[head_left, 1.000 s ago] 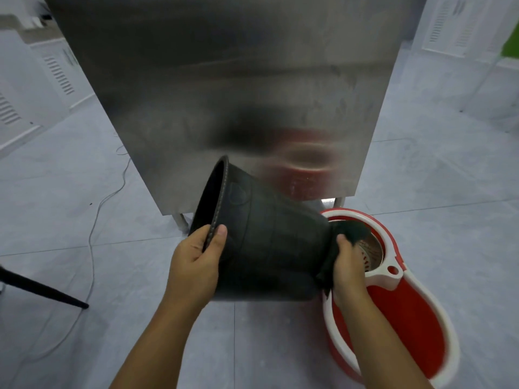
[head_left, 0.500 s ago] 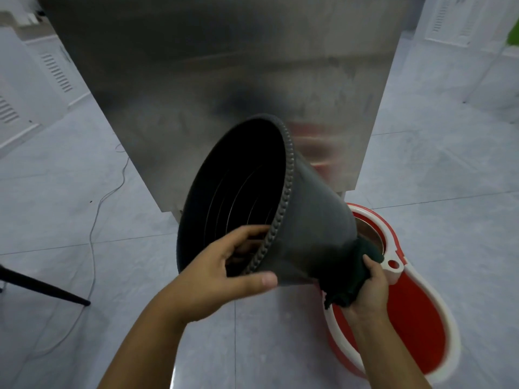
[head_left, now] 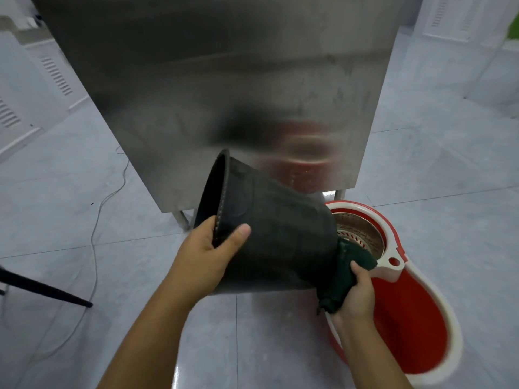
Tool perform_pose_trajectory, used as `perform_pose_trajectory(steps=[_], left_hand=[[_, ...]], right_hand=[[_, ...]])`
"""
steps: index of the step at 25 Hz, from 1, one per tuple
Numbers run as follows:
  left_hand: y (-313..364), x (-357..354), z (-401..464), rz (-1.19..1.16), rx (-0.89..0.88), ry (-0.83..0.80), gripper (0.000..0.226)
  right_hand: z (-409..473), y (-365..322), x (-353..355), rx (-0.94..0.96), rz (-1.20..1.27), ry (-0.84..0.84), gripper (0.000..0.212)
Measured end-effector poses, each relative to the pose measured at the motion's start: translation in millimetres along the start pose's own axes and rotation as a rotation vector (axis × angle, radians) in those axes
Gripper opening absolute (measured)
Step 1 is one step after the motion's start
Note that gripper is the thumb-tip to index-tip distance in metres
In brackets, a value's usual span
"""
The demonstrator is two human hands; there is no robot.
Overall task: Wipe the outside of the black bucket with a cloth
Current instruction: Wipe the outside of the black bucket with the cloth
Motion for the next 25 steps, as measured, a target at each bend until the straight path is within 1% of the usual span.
perform_pose_trajectory(steps=[1,2,3,4,5,7,8,9,10,11,12,13,14,16,17,18,19,20,21,23,24,25], left_hand=[[0.3,3.5,1.4,0.025,0.009,0.158,0.036],[0.5,6.4,1.2,0.02,0.011,0.282,0.032],[0.6,8.8,0.3,0.0,0.02,0.359,0.031],[-1.7,10.8,0.1,-0.03,0.032,0.4,0.031],[-4.1,11.2,-0.7,-0.071,0.047,0.414,0.031],[-11.1,8.2,-0.1,-0.167,0.071,0.407,0.031],[-14.8,5.7,1.0,-0.205,0.084,0.394,0.031],[-18.4,3.6,2.1,-0.218,0.104,0.375,0.032],[-20.3,2.7,2.5,-0.207,0.115,0.359,0.034],[-20.3,3.5,1.8,-0.181,0.114,0.344,0.036],[-19.2,5.7,1.2,-0.154,0.095,0.331,0.037],[-17.3,9.1,-0.6,-0.129,0.074,0.326,0.037],[-15.6,12.4,-2.5,-0.111,0.054,0.332,0.035],[-13.8,17.7,-5.8,-0.1,0.028,0.351,0.032],[-13.3,18.9,-6.0,-0.1,0.018,0.355,0.029],[-13.0,18.6,-4.6,-0.1,0.012,0.353,0.028],[-14.3,17.5,-2.4,-0.102,0.014,0.35,0.028],[-16.9,15.6,-0.1,-0.106,0.019,0.347,0.03],[-19.9,13.0,1.9,-0.118,0.029,0.341,0.032],[-26.3,6.3,3.8,-0.142,0.055,0.307,0.034],[-28.1,4.0,4.1,-0.147,0.064,0.284,0.034],[-28.7,3.8,4.0,-0.143,0.066,0.265,0.033]], right_hand=[[-2.1,3.8,-3.2,0.022,-0.033,0.007,0.032],[-5.9,9.1,-6.4,0.061,-0.1,0.012,0.036],[-12.5,13.6,-11.9,0.131,-0.211,-0.002,0.043],[-23.5,17.4,-20.3,0.24,-0.364,-0.034,0.05],[-38.3,22.1,-33.1,0.368,-0.532,-0.095,0.059],[-76.1,35.0,-73.2,0.655,-0.937,-0.296,0.079],[-93.6,40.8,-94.3,0.816,-1.139,-0.4,0.082],[-104.8,42.5,-111.4,0.944,-1.245,-0.491,0.08],[-108.1,35.7,-124.9,1.02,-1.264,-0.559,0.075],[-102.0,23.2,-134.1,1.033,-1.243,-0.583,0.069],[-86.4,9.7,-139.2,0.982,-1.213,-0.563,0.06],[-65.5,-4.7,-139.5,0.898,-1.19,-0.502,0.049],[-41.3,-16.9,-131.7,0.81,-1.154,-0.42,0.044],[-12.2,-24.2,-103.4,0.682,-1.101,-0.289,0.045],[-13.3,-18.4,-89.9,0.65,-1.082,-0.253,0.049],[-25.0,-6.9,-80.3,0.634,-1.082,-0.236,0.057],[-46.2,8.3,-79.3,0.648,-1.107,-0.255,0.07],[-70.3,23.8,-87.7,0.705,-1.151,-0.32,0.082],[-94.0,36.3,-103.6,0.782,-1.211,-0.411,0.087],[-119.1,45.7,-141.0,0.921,-1.292,-0.561,0.08],[-116.6,37.1,-155.1,0.957,-1.279,-0.583,0.072],[-105.2,23.3,-162.9,0.947,-1.247,-0.562,0.061]])
Point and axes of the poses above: each hand's wrist, its own z-axis towards the middle knuckle, its own x-axis out of the back of the hand, y = z × x, the point moved 8 cm from there along z, towards the middle knuckle, and after that the axes turned 11 degrees about -y, right-handed, at the moved point
